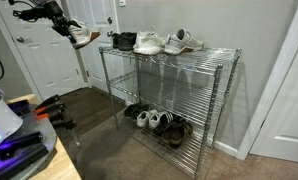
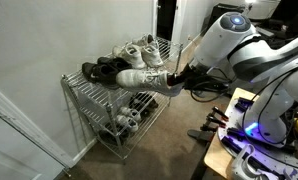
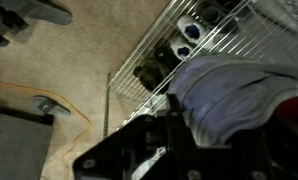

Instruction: Move the sneaker from the second shelf to the right side of the topmost shelf.

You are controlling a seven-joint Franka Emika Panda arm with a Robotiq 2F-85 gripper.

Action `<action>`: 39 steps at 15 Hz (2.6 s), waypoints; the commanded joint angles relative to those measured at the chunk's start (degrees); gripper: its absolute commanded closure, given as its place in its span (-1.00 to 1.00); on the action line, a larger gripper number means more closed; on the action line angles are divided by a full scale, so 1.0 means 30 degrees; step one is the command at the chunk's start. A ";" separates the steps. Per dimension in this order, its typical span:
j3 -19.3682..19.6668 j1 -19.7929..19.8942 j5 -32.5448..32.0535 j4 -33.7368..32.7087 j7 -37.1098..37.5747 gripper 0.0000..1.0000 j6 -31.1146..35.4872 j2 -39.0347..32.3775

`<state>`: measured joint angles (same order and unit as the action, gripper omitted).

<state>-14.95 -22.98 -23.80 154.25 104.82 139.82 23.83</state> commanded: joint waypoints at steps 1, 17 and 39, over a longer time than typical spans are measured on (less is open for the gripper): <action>0.0835 0.0927 -0.1879 0.1057 0.0011 0.88 0.5261 -0.0381; 0.1114 0.2493 -0.2823 0.1353 -0.0313 0.72 0.9676 -0.2865; 0.0447 1.0467 0.3134 -0.7048 -0.0178 0.88 0.3319 0.1083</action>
<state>-11.77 4.16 -15.13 136.11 99.44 148.43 28.35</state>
